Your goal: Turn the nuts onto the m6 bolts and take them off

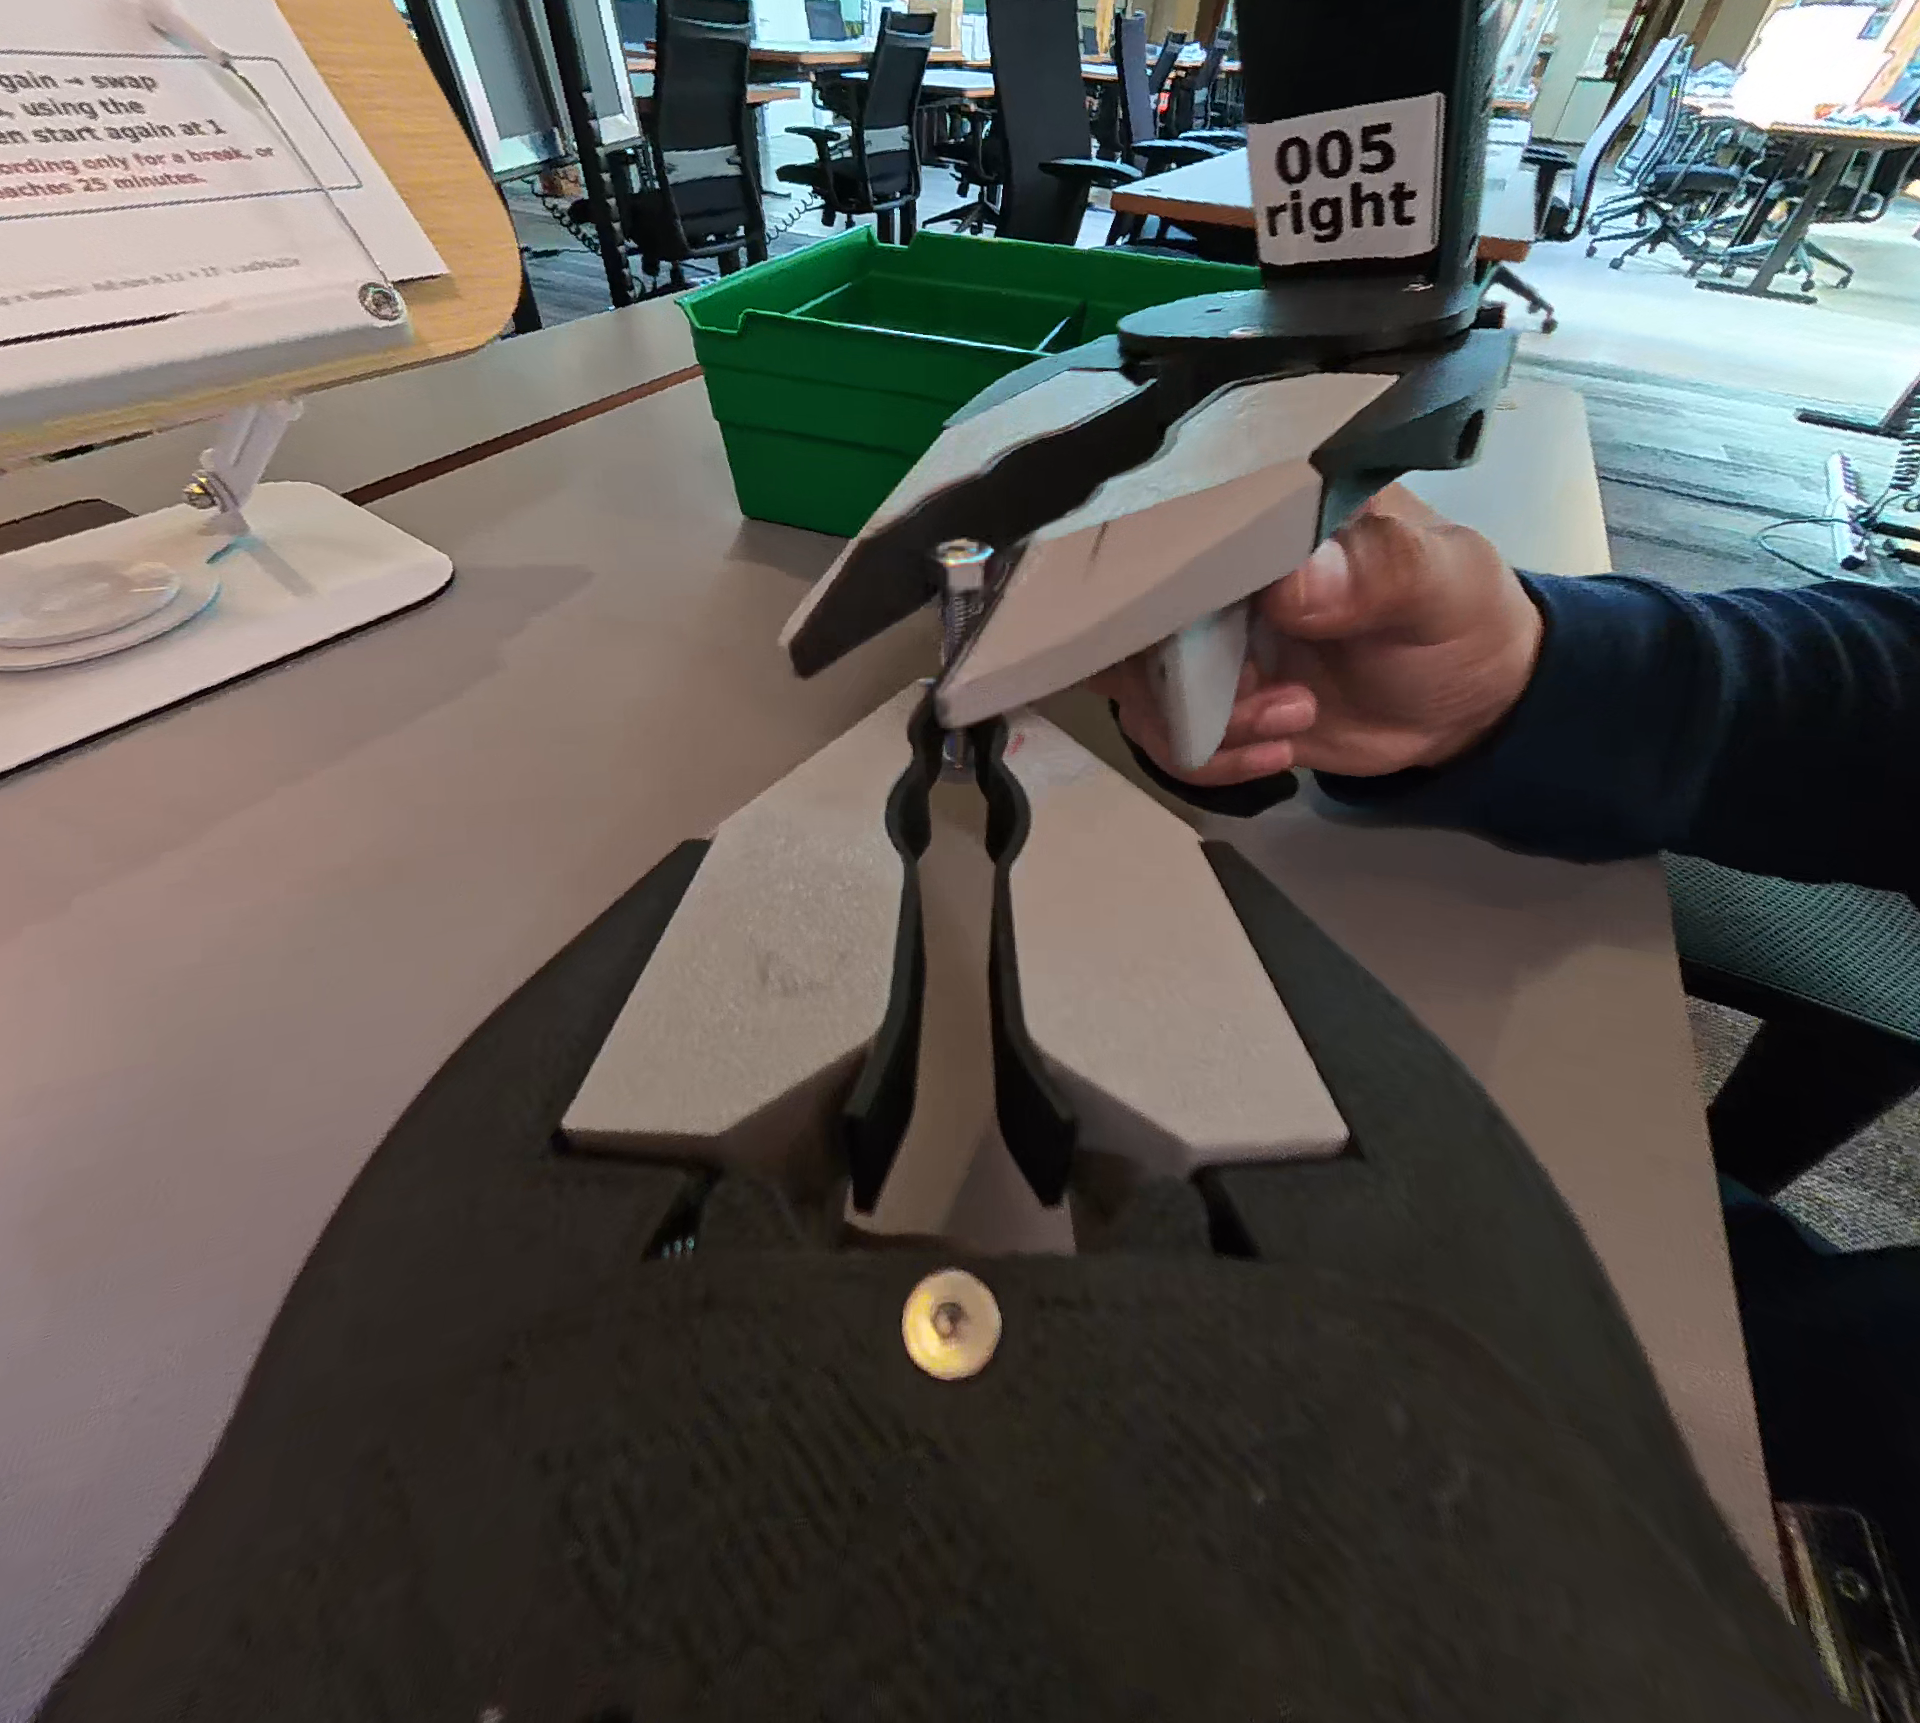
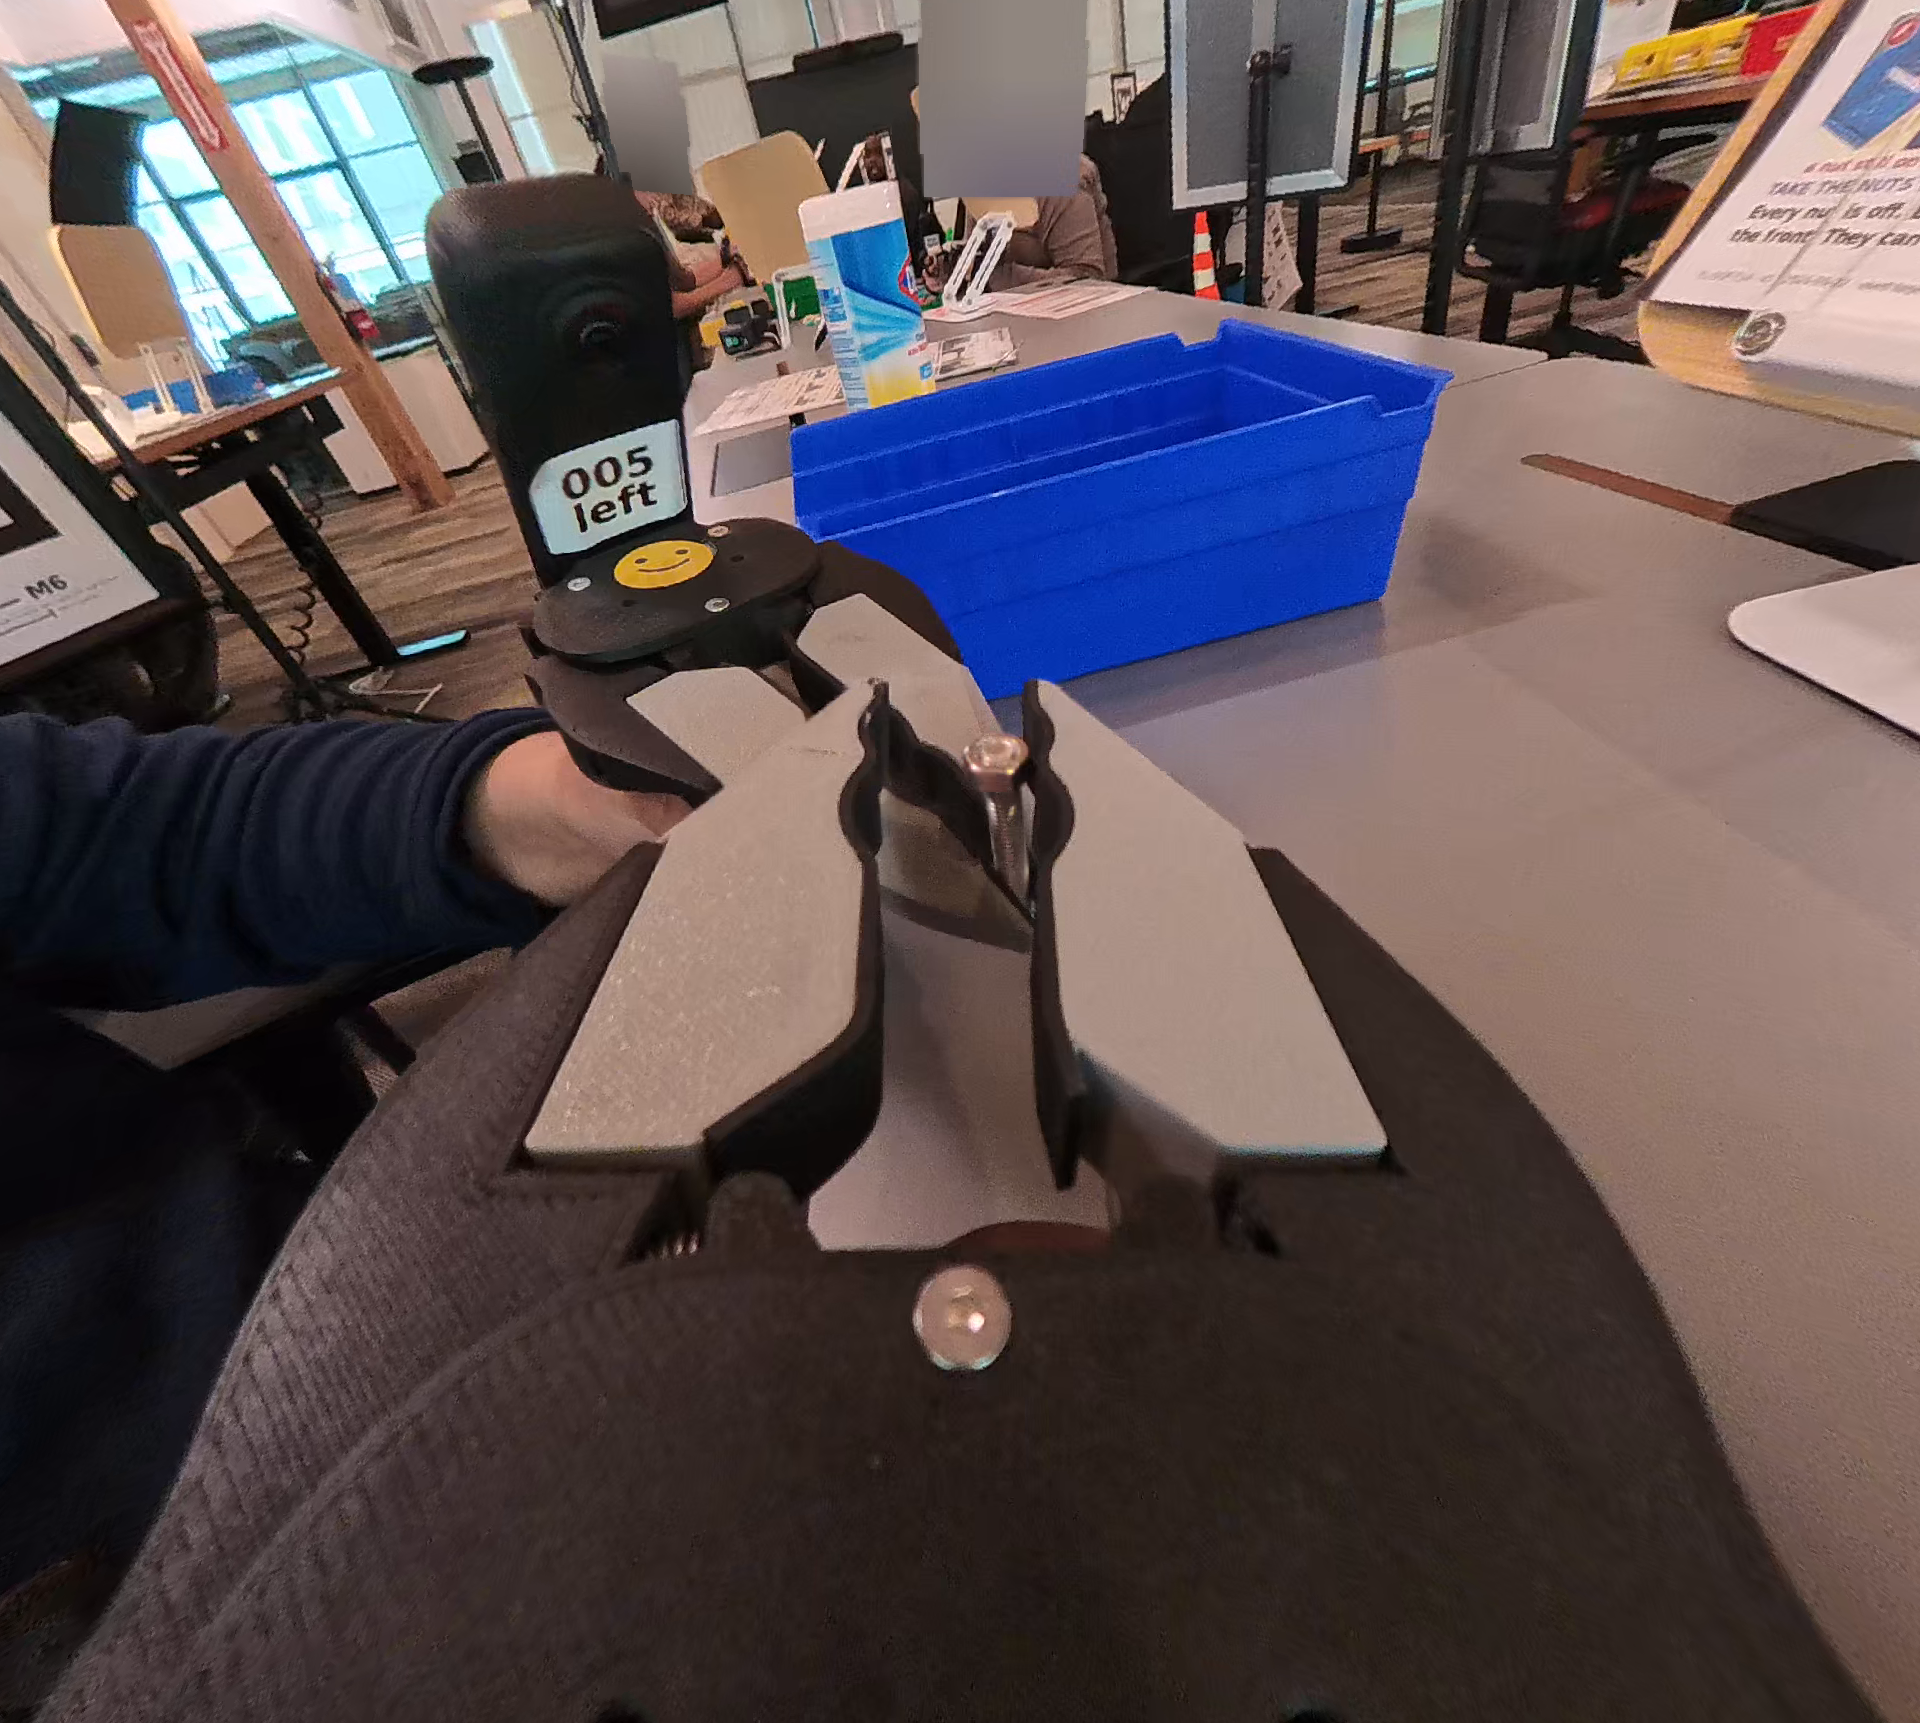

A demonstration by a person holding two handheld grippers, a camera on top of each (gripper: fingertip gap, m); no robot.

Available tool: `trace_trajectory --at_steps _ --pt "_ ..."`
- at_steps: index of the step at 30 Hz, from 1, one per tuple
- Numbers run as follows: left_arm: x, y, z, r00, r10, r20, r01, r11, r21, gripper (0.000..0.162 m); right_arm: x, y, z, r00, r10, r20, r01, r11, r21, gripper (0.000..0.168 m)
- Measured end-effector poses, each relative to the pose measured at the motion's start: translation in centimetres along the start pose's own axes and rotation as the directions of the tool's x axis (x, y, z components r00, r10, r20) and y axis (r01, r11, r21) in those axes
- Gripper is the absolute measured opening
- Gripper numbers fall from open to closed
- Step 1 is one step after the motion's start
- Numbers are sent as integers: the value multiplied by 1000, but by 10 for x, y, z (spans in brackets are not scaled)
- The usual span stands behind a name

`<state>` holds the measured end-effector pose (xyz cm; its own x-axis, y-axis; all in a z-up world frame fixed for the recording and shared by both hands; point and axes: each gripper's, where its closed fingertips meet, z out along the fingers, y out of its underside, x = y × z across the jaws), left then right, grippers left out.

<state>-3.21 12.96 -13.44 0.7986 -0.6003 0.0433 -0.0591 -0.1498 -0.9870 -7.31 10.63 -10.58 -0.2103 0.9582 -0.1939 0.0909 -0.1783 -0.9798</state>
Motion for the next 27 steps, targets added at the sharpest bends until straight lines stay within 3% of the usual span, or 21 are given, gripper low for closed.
trace_trajectory --at_steps 7,17,27 --pt "-15 -4 -9 999 -26 46 25 999 27 3 12 -14 -23 999 9 -41 -7 998 65 21" --pt "1 1 1 1000 19 6 -19 1000 -8 4 0 0 1 1000 -20 -13 20 1000 -11 21" --pt "-16 -4 -10 998 -19 57 17 1000 23 3 12 -14 -24 999 3 -40 0 998 61 19"
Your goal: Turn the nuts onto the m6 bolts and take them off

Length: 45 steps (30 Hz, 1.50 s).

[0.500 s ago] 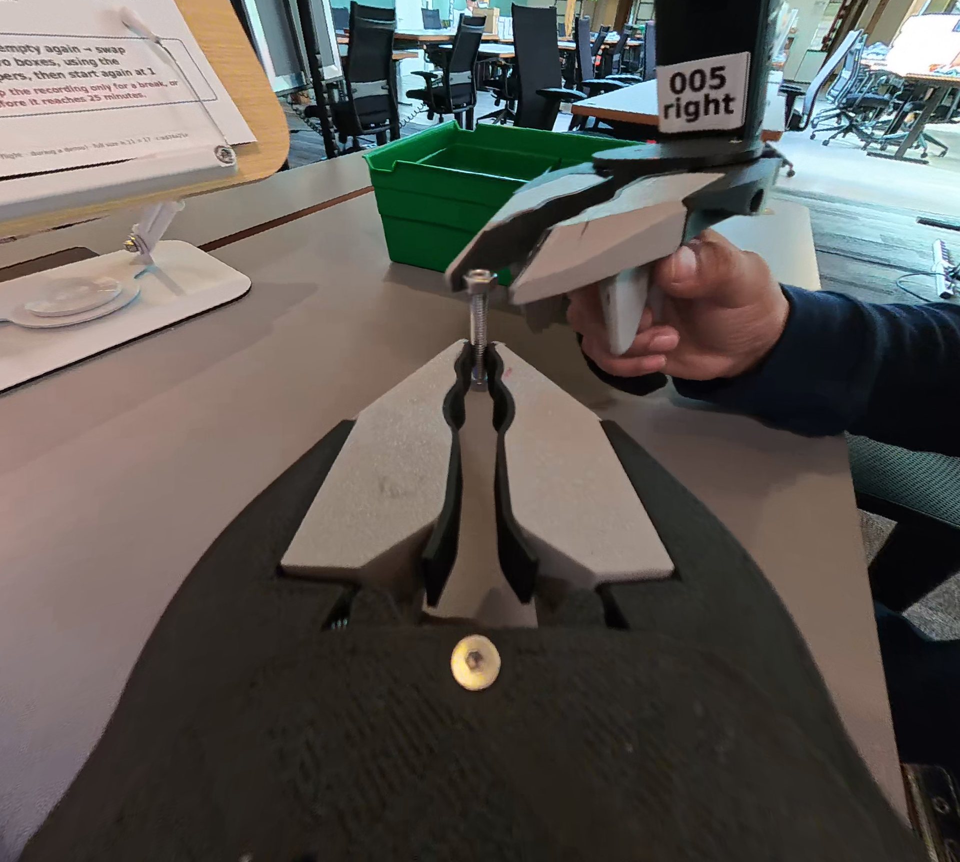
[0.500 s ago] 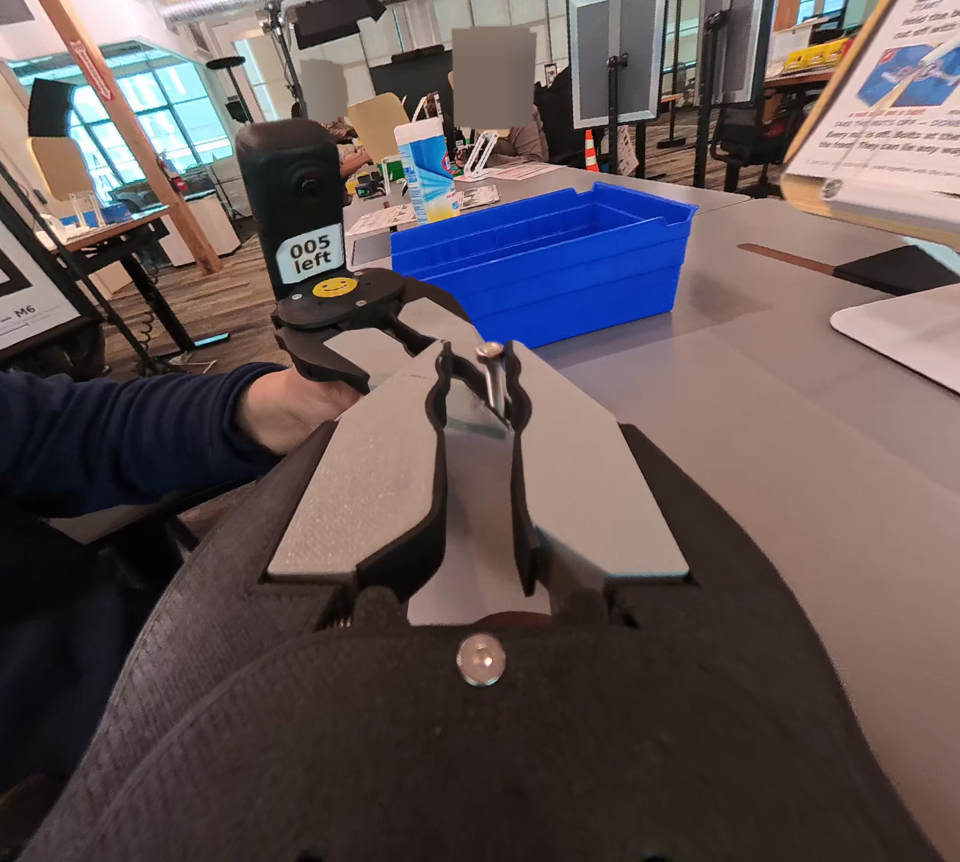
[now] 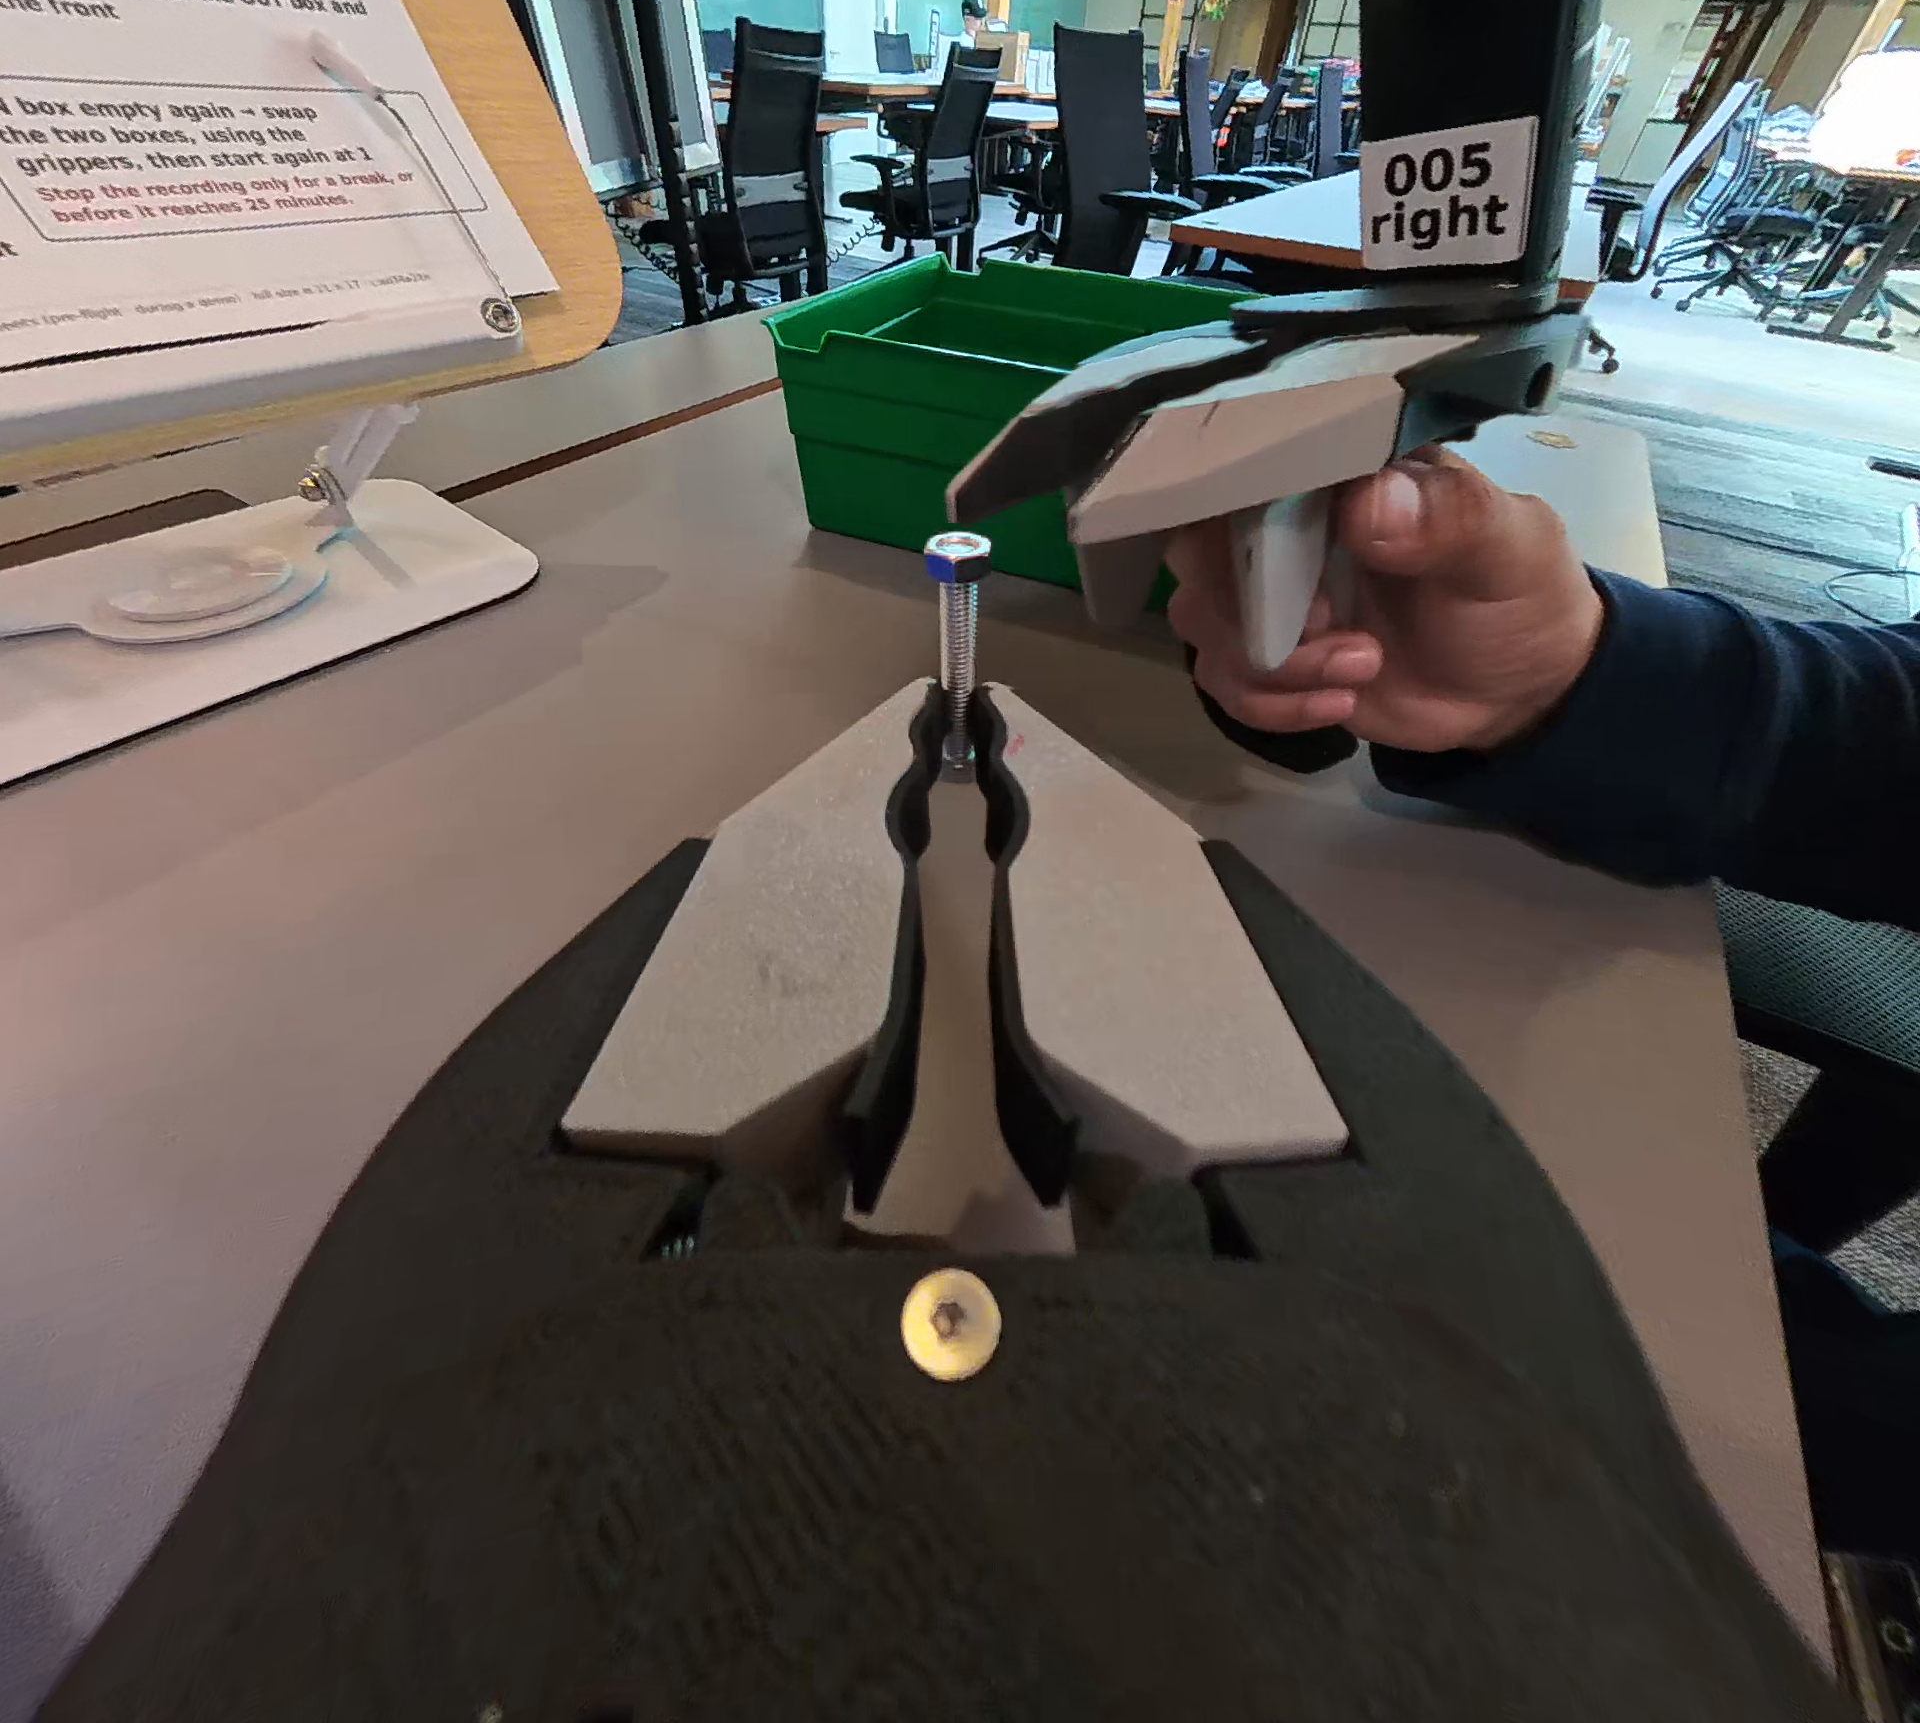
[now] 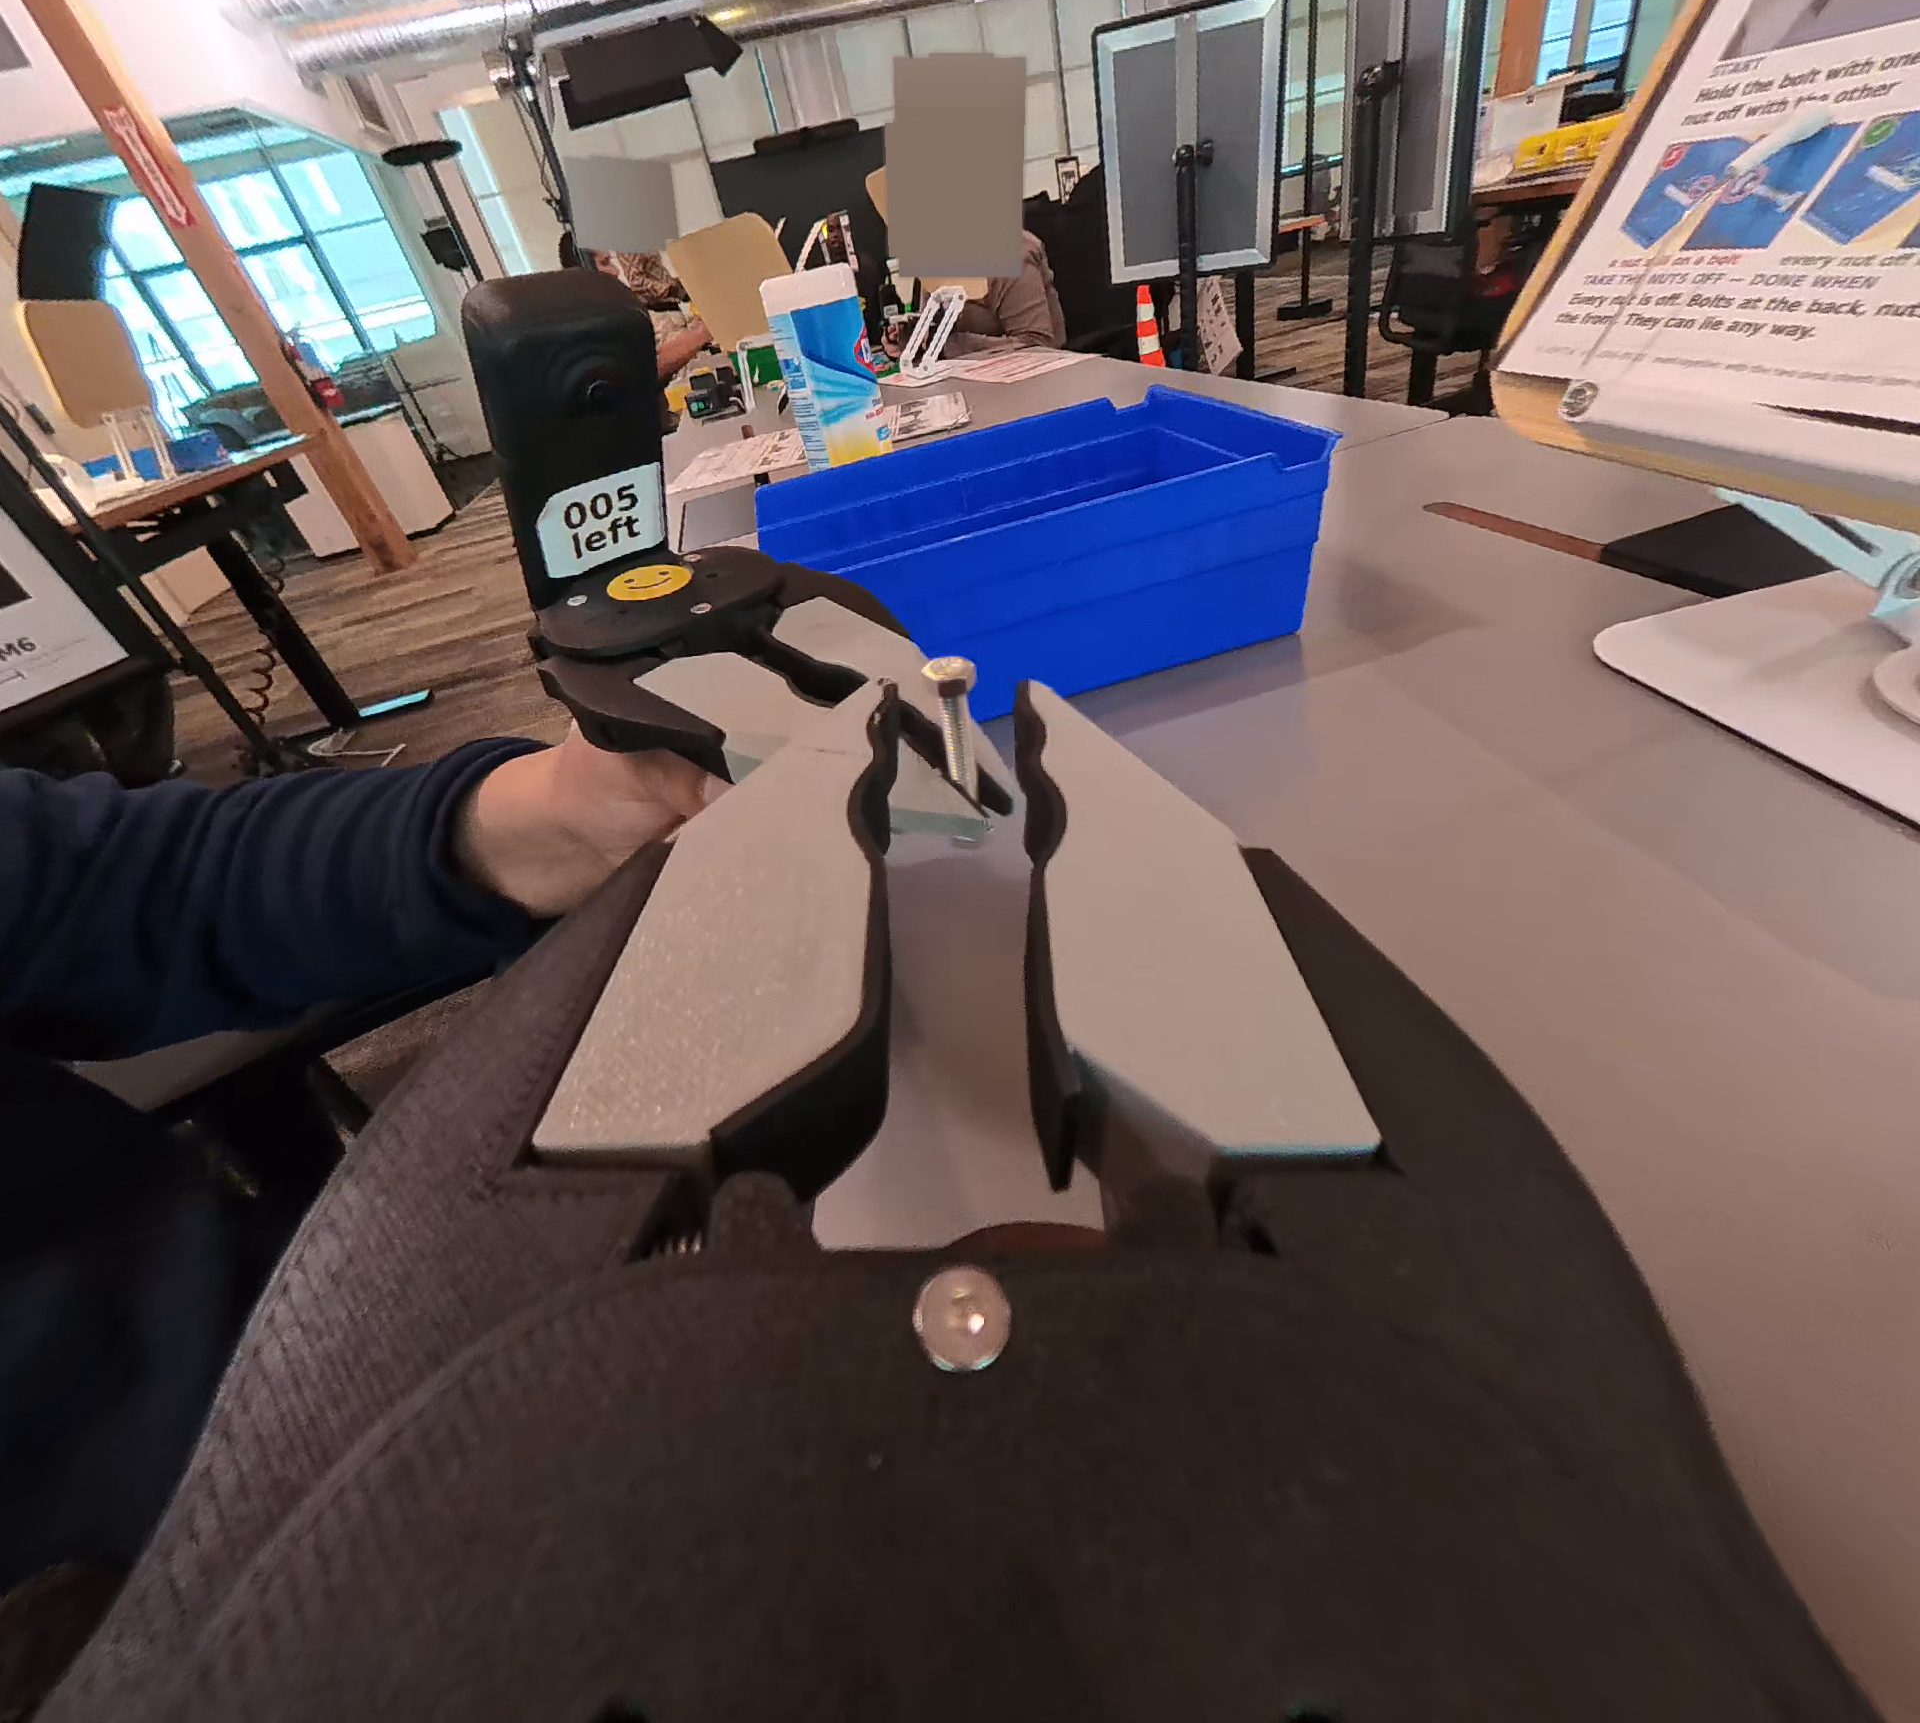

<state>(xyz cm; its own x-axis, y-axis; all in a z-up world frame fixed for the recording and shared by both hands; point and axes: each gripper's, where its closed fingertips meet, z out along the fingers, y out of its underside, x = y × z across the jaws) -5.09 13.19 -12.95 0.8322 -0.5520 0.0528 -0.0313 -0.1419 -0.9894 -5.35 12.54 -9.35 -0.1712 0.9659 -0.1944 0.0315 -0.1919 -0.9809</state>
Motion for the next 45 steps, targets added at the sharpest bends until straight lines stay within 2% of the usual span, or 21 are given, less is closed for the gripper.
trace_trajectory --at_steps 8,17,26,35,45 --pt "18 5 10 998 32 -50 -34 999 -29 4 -14 16 24 999 -19 36 21 997 -72 22" --pt "0 1 1 1000 -10 -5 10 1000 -6 3 0 2 2 1000 -5 -10 5 1000 -7 19" --pt "16 5 9 999 19 -45 -21 999 -28 4 -11 12 21 1000 -4 27 5 999 -47 19" --pt "-3 3 2 1000 -6 13 7 1000 -12 3 1 1 2 1000 -4 -12 4 1000 -3 18" --pt "10 6 8 1000 13 -22 -13 999 -32 3 -7 12 19 1000 -16 0 16 999 -42 19"
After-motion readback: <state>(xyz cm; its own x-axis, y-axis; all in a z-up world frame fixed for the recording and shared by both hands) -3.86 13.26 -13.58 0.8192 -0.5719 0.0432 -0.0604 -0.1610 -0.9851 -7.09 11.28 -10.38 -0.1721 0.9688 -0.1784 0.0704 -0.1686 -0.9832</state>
